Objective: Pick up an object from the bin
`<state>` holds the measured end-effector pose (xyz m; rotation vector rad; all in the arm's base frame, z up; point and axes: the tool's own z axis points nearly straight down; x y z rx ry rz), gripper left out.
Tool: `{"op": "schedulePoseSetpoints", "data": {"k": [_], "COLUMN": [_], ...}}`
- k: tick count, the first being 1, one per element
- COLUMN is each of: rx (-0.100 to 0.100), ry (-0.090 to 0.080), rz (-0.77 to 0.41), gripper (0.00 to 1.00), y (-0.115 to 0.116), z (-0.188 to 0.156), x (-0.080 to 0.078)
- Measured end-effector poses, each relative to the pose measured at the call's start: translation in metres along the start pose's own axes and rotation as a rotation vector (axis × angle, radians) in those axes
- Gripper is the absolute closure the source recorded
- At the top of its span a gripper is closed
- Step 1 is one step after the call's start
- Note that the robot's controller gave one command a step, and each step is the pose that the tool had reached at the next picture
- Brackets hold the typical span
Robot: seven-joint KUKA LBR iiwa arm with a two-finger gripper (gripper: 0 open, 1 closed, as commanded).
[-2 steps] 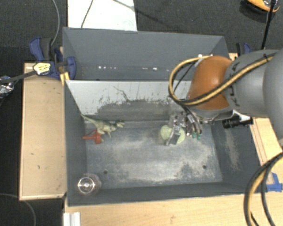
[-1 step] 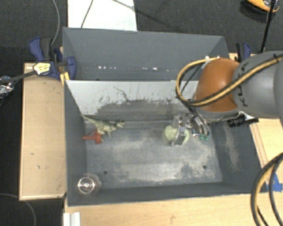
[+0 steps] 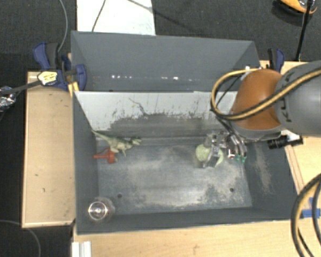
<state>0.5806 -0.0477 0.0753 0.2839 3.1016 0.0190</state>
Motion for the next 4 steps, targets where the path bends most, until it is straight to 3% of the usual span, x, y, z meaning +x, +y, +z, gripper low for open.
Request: {"op": "schedulePoseSetpoints", "data": {"k": [1,2,3,4], "rx": [0.002,0.000,0.001,0.000], "ry": [-0.003,0.001,-0.007,-0.006], "rz": [-0.051,0.011,-0.108,-0.112], "gripper": [1.00,1.00,1.00,1.00], "y": [-0.008,-0.011,-0.035,-0.035], "z": [-0.009,-0.053,-0.047,-0.193], "x": [-0.005,-0.003,-0.006,0.019]}}
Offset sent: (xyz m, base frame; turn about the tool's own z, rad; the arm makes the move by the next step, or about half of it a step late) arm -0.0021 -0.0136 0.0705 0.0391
